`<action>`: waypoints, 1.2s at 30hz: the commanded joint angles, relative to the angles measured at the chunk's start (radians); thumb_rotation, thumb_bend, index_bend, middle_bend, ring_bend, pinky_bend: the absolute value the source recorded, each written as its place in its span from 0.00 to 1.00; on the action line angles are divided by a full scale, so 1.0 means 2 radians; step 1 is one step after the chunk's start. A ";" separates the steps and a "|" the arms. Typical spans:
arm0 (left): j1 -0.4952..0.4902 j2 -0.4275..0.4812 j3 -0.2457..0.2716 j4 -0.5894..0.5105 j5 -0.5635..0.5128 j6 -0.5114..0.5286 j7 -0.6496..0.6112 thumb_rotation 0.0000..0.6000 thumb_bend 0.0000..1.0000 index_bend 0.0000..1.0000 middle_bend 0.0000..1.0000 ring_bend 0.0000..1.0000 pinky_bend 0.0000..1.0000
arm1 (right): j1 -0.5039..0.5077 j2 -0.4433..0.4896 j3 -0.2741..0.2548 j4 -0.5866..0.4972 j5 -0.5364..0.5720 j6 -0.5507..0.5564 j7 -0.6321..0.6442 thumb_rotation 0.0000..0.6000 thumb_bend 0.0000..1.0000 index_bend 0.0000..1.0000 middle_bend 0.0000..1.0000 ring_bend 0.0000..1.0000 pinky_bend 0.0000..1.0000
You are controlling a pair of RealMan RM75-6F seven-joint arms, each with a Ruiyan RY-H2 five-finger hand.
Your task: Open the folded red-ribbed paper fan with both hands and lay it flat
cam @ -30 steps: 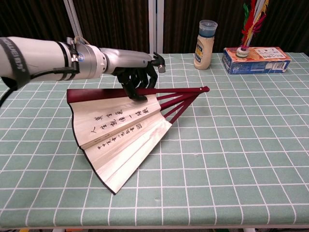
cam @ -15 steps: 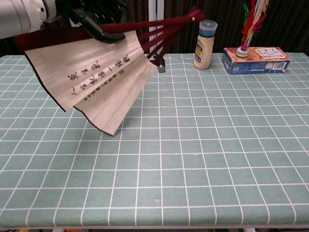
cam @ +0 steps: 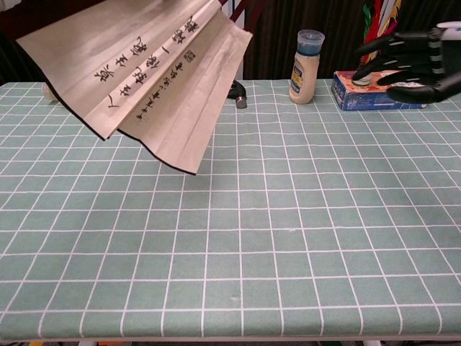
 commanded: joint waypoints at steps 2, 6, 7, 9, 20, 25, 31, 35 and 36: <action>0.005 -0.003 -0.010 -0.003 0.013 0.011 -0.010 1.00 0.36 0.59 0.72 0.65 0.51 | 0.036 -0.038 0.014 0.020 0.000 -0.024 0.051 1.00 0.29 0.18 0.23 0.02 0.08; 0.005 -0.006 -0.017 -0.006 0.019 0.014 -0.008 1.00 0.36 0.58 0.72 0.65 0.51 | 0.055 -0.054 0.019 0.025 -0.003 -0.027 0.081 1.00 0.29 0.20 0.23 0.02 0.08; 0.004 -0.007 -0.019 -0.007 0.021 0.015 -0.007 1.00 0.36 0.58 0.72 0.65 0.51 | 0.061 -0.058 0.022 0.025 -0.002 -0.028 0.090 1.00 0.29 0.21 0.23 0.02 0.08; 0.002 -0.008 -0.021 -0.009 0.023 0.013 -0.003 1.00 0.36 0.58 0.72 0.65 0.51 | 0.068 -0.063 0.024 0.024 -0.004 -0.029 0.102 1.00 0.29 0.22 0.24 0.02 0.08; -0.009 -0.017 -0.034 -0.015 0.032 0.011 0.034 1.00 0.36 0.59 0.72 0.65 0.50 | 0.108 -0.075 0.026 0.021 -0.010 -0.038 0.154 1.00 0.29 0.28 0.26 0.05 0.08; -0.013 -0.019 -0.039 -0.020 0.028 0.005 0.039 1.00 0.36 0.59 0.73 0.65 0.50 | 0.121 -0.081 0.027 0.023 -0.007 -0.038 0.158 1.00 0.29 0.32 0.29 0.07 0.08; -0.016 -0.023 -0.044 -0.023 0.022 -0.001 0.040 1.00 0.36 0.58 0.73 0.65 0.50 | 0.134 -0.092 0.034 0.018 0.008 -0.040 0.151 1.00 0.32 0.41 0.33 0.11 0.08; -0.016 -0.024 -0.045 -0.025 0.019 -0.003 0.037 1.00 0.36 0.59 0.73 0.65 0.50 | 0.137 -0.101 0.042 0.014 0.028 -0.037 0.135 1.00 0.38 0.55 0.38 0.16 0.09; -0.016 -0.024 -0.045 -0.025 0.019 -0.002 0.037 1.00 0.36 0.59 0.73 0.65 0.50 | 0.137 -0.104 0.044 0.012 0.034 -0.036 0.129 1.00 0.39 0.58 0.39 0.17 0.09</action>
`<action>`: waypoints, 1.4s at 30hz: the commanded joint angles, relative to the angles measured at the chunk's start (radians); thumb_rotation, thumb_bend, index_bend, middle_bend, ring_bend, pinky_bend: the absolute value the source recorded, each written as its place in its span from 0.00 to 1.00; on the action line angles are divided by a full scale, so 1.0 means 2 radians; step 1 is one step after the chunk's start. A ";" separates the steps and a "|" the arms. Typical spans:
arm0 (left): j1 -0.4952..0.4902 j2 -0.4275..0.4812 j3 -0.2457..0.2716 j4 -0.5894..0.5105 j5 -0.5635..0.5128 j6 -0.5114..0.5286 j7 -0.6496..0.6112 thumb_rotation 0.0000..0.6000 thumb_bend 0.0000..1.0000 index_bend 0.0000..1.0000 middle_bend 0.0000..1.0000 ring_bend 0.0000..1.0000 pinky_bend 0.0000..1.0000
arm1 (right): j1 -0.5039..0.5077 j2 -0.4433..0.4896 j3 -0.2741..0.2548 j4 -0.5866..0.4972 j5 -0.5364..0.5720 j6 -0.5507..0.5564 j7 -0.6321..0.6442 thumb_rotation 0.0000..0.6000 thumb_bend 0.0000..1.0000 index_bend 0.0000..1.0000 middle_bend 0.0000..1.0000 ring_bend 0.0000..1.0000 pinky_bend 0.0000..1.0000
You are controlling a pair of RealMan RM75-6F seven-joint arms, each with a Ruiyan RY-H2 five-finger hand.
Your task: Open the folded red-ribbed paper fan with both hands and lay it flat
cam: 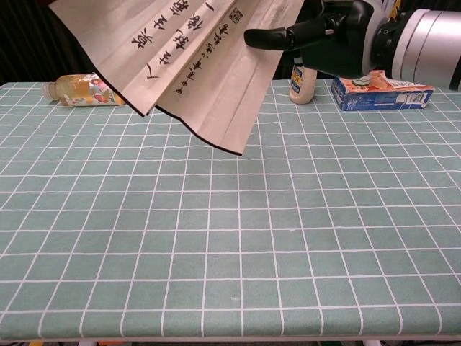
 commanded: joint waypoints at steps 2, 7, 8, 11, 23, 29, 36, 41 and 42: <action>0.002 0.000 -0.001 -0.001 -0.002 0.001 -0.001 1.00 0.36 0.59 0.73 0.65 0.50 | 0.001 -0.012 0.012 -0.008 0.030 0.005 -0.026 1.00 0.42 0.64 0.42 0.20 0.11; 0.007 0.004 0.002 -0.001 0.000 0.002 -0.007 1.00 0.36 0.59 0.73 0.65 0.50 | -0.002 -0.018 0.020 -0.013 0.059 0.008 -0.061 1.00 0.45 0.74 0.45 0.26 0.13; 0.009 0.005 0.004 0.000 0.001 0.003 -0.008 1.00 0.36 0.59 0.73 0.65 0.50 | -0.003 -0.018 0.020 -0.013 0.062 0.008 -0.067 1.00 0.45 0.75 0.46 0.27 0.13; 0.015 0.010 0.009 0.003 0.004 0.005 -0.012 1.00 0.36 0.59 0.73 0.65 0.50 | -0.006 -0.014 0.020 -0.012 0.068 0.009 -0.088 1.00 0.45 0.75 0.46 0.27 0.13; 0.032 0.026 0.039 0.037 0.028 0.002 -0.005 1.00 0.36 0.59 0.73 0.65 0.50 | -0.024 -0.005 0.013 0.014 0.074 0.040 -0.207 1.00 0.46 0.76 0.46 0.27 0.13; 0.033 0.027 0.048 0.060 0.043 0.004 0.034 1.00 0.37 0.59 0.73 0.65 0.49 | -0.031 0.001 0.006 0.021 0.062 0.059 -0.271 1.00 0.45 0.76 0.46 0.27 0.13; 0.038 0.025 0.065 0.090 0.059 0.008 0.113 1.00 0.37 0.58 0.73 0.65 0.49 | -0.042 0.009 -0.004 0.036 0.034 0.103 -0.381 1.00 0.46 0.76 0.46 0.27 0.11; 0.044 0.018 0.076 0.101 0.066 0.014 0.174 1.00 0.37 0.59 0.72 0.65 0.49 | -0.052 0.011 -0.014 0.041 0.012 0.136 -0.473 1.00 0.46 0.75 0.46 0.27 0.09; 0.046 0.015 0.078 0.104 0.068 0.017 0.186 1.00 0.37 0.59 0.72 0.65 0.49 | -0.054 0.011 -0.015 0.042 0.010 0.142 -0.488 1.00 0.46 0.75 0.46 0.27 0.08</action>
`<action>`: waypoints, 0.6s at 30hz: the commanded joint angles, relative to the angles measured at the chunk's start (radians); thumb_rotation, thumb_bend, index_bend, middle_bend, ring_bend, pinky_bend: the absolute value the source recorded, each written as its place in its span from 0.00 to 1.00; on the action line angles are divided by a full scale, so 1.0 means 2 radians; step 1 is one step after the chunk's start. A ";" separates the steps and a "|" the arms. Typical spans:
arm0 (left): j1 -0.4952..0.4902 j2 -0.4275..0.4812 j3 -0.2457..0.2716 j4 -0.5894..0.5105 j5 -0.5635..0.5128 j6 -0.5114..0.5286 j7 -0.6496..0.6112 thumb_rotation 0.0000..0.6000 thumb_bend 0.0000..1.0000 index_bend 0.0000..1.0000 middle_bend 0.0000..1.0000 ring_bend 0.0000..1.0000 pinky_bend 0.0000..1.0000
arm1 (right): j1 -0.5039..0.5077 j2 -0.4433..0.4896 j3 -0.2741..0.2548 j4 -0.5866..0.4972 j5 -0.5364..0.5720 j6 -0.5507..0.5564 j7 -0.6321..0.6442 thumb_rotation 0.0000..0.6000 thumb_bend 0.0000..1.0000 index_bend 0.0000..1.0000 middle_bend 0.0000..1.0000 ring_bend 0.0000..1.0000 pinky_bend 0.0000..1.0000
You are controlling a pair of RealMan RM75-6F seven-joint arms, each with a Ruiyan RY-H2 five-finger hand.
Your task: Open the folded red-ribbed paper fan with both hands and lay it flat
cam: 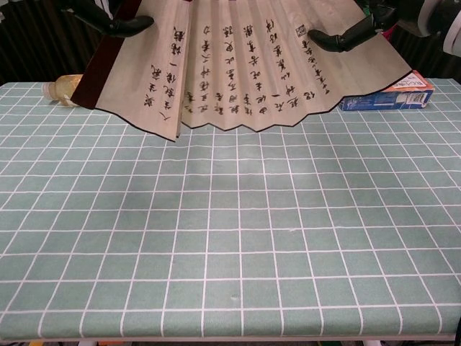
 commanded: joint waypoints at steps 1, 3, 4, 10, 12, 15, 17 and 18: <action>0.008 -0.012 0.012 0.016 0.012 0.012 0.050 1.00 0.37 0.59 0.72 0.65 0.49 | -0.015 0.001 -0.011 0.009 -0.022 0.040 -0.084 1.00 0.46 0.75 0.46 0.27 0.08; 0.012 -0.021 0.016 0.027 0.015 0.019 0.073 1.00 0.37 0.59 0.72 0.65 0.49 | -0.021 -0.002 -0.013 0.013 -0.027 0.055 -0.115 1.00 0.46 0.74 0.46 0.27 0.07; 0.014 -0.025 0.017 0.032 0.015 0.021 0.082 1.00 0.37 0.59 0.72 0.65 0.49 | -0.023 -0.004 -0.014 0.015 -0.029 0.062 -0.127 1.00 0.46 0.74 0.46 0.27 0.07; 0.026 -0.046 0.027 0.048 0.016 0.033 0.141 1.00 0.37 0.58 0.72 0.65 0.49 | -0.039 -0.027 -0.021 0.040 -0.045 0.104 -0.204 1.00 0.46 0.74 0.46 0.26 0.06; 0.030 -0.051 0.032 0.044 0.015 0.031 0.164 1.00 0.37 0.58 0.72 0.65 0.48 | -0.044 -0.036 -0.023 0.047 -0.050 0.117 -0.221 1.00 0.46 0.73 0.46 0.26 0.06; 0.035 -0.061 0.040 0.043 0.013 0.027 0.198 1.00 0.37 0.57 0.71 0.65 0.48 | -0.050 -0.053 -0.025 0.065 -0.061 0.138 -0.252 1.00 0.46 0.73 0.45 0.26 0.05; 0.037 -0.068 0.043 0.044 0.008 0.022 0.216 1.00 0.37 0.57 0.71 0.65 0.48 | -0.053 -0.065 -0.027 0.078 -0.068 0.149 -0.268 1.00 0.46 0.72 0.45 0.26 0.05; 0.038 -0.073 0.044 0.044 0.004 0.019 0.225 1.00 0.37 0.57 0.70 0.65 0.48 | -0.054 -0.072 -0.027 0.087 -0.071 0.156 -0.279 1.00 0.46 0.72 0.45 0.26 0.04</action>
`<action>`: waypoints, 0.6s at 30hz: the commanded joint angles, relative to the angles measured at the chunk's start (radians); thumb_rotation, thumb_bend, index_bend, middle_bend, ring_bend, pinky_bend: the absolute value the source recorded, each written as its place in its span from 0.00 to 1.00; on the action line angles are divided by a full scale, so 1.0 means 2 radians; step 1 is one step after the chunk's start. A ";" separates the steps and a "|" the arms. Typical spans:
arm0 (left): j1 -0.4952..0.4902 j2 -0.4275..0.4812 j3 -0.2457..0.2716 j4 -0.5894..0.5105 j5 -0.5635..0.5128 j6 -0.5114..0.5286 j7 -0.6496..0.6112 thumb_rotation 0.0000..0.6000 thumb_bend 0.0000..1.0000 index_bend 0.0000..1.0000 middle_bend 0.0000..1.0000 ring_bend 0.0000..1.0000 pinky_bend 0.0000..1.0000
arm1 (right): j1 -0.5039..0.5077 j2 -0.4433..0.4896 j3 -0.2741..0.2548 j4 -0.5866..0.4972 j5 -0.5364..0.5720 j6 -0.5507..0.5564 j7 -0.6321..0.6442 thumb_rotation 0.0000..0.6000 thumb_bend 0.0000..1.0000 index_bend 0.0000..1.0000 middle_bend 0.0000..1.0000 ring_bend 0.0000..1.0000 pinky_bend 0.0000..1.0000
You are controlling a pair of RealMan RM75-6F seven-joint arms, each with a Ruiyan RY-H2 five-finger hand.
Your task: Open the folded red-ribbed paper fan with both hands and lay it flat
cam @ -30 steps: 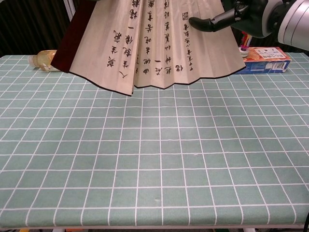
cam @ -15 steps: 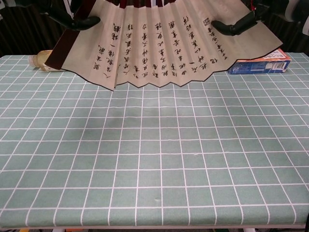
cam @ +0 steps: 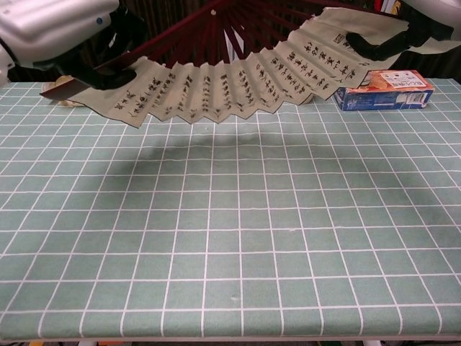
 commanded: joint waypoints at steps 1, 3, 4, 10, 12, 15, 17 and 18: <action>0.008 -0.018 0.008 0.002 -0.011 -0.008 0.034 1.00 0.37 0.57 0.70 0.65 0.48 | -0.008 -0.024 -0.004 0.028 -0.015 0.021 -0.034 1.00 0.45 0.72 0.45 0.26 0.02; 0.012 -0.025 0.007 0.005 -0.015 -0.003 0.054 1.00 0.37 0.57 0.70 0.65 0.48 | -0.011 -0.033 -0.006 0.042 -0.021 0.032 -0.056 1.00 0.46 0.72 0.45 0.26 0.00; 0.014 -0.029 0.006 0.008 -0.014 0.002 0.062 1.00 0.37 0.56 0.70 0.65 0.48 | -0.012 -0.037 -0.006 0.047 -0.024 0.036 -0.064 1.00 0.46 0.72 0.45 0.26 0.00; 0.025 -0.049 0.001 0.021 -0.017 0.023 0.106 1.00 0.37 0.55 0.69 0.65 0.45 | -0.020 -0.056 -0.007 0.072 -0.034 0.057 -0.093 1.00 0.46 0.71 0.45 0.24 0.00; 0.027 -0.051 0.002 0.020 -0.016 0.023 0.108 1.00 0.36 0.55 0.68 0.65 0.45 | -0.022 -0.061 -0.009 0.077 -0.037 0.061 -0.096 1.00 0.46 0.70 0.44 0.23 0.00; 0.030 -0.056 0.005 0.021 -0.013 0.024 0.117 1.00 0.36 0.52 0.67 0.64 0.45 | -0.027 -0.070 -0.012 0.089 -0.044 0.072 -0.100 1.00 0.46 0.70 0.44 0.22 0.00; 0.032 -0.057 0.008 0.017 -0.013 0.022 0.118 1.00 0.35 0.47 0.66 0.64 0.45 | -0.030 -0.074 -0.015 0.093 -0.049 0.080 -0.103 1.00 0.46 0.69 0.43 0.21 0.00; 0.032 -0.055 0.008 0.013 -0.013 0.021 0.119 1.00 0.34 0.45 0.66 0.64 0.45 | -0.032 -0.075 -0.016 0.094 -0.052 0.084 -0.105 1.00 0.46 0.68 0.42 0.21 0.00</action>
